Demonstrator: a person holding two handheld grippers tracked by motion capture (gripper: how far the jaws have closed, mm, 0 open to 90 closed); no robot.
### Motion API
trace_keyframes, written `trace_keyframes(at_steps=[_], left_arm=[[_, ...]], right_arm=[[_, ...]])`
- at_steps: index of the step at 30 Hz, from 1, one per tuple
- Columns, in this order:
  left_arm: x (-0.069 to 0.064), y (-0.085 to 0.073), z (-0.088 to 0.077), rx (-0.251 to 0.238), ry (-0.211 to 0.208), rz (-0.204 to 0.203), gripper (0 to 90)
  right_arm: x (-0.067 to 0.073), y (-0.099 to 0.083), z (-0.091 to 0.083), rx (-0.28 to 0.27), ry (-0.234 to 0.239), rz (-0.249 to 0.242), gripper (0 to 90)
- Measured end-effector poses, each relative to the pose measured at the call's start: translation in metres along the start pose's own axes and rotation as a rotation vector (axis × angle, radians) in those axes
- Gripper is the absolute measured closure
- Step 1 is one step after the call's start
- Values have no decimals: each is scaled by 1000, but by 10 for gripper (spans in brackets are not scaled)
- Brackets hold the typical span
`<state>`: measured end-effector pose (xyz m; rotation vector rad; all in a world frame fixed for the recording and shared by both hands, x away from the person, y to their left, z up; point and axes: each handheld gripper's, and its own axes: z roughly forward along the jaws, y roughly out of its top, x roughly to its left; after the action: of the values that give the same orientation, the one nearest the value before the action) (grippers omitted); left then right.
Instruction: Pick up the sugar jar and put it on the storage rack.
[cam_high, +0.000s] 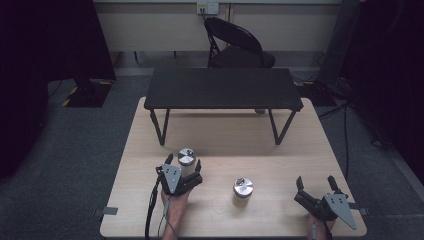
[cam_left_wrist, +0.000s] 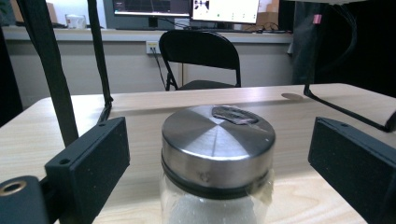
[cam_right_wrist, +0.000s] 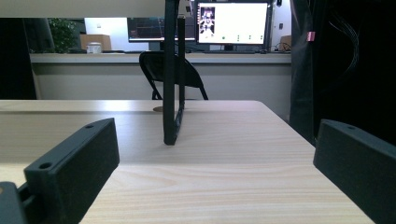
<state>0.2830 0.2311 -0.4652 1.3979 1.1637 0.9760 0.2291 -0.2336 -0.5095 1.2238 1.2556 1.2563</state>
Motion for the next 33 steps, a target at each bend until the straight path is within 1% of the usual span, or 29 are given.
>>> trace_keyframes(at_steps=[4,6,8,10,11,13,16,20,26,30,33], left_arm=[[-1,-3,8,11,0,-3,49],[-1,-4,11,13,3,-18,51],[0,-6,13,-2,3,-21,99],[1,-7,13,-4,-3,-19,160],[0,-6,13,2,-1,-14,183],[1,-6,15,14,-3,-17,212],[-2,-7,15,12,15,-8,311],[-2,-6,15,14,15,6,325],[-9,-5,15,19,41,6,329],[-10,-4,15,21,48,6,331],[-9,2,12,43,42,14,333]], right_arm=[[1,0,0,1,-5,0,0],[1,0,0,2,-6,0,0],[1,0,0,3,-6,0,0],[1,0,0,3,-6,0,0],[1,0,0,2,-7,1,0],[1,0,0,2,-7,0,0],[1,0,0,3,-8,0,0],[2,0,0,2,-10,0,0],[1,0,0,1,-9,0,0],[1,0,0,3,-7,1,0],[0,0,0,3,0,2,0]])
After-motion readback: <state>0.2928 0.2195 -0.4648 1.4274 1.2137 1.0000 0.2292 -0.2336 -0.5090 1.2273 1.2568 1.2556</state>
